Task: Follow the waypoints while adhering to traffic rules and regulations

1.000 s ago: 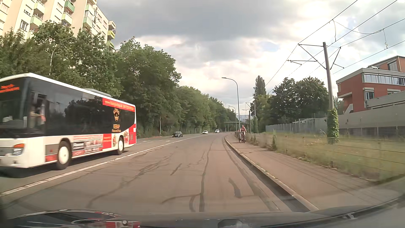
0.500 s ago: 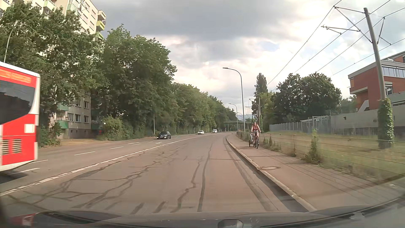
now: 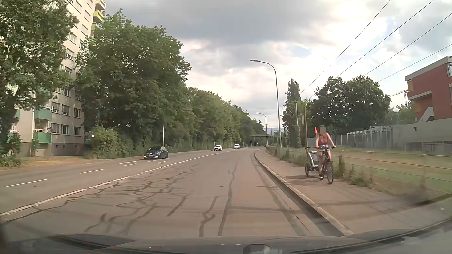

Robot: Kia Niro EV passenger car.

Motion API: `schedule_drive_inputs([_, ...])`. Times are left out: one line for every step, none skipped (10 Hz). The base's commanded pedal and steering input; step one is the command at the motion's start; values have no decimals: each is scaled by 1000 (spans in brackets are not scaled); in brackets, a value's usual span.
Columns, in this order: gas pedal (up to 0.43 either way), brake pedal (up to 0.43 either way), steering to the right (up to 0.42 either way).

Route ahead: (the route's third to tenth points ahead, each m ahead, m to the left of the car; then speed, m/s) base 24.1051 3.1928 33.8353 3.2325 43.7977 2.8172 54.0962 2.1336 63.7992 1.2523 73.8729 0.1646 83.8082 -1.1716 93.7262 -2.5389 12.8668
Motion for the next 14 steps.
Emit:
schedule_drive_inputs([169, 0, 1])
schedule_drive_inputs([169, 0, 1])
schedule_drive_inputs([169, 0, 1])
schedule_drive_inputs([169, 0, 2])
schedule_drive_inputs([169, 0, 4])
schedule_drive_inputs([169, 0, 5])
schedule_drive_inputs([157, 0, 5])
schedule_drive_inputs([157, 0, 6])
schedule_drive_inputs([150, 0, 6])
schedule_drive_inputs([150, 0, 6])
schedule_drive_inputs([150, 0, 6])
schedule_drive_inputs([150, 0, 6])
schedule_drive_inputs([138, 0, 6])
schedule_drive_inputs([138, 0, 6])
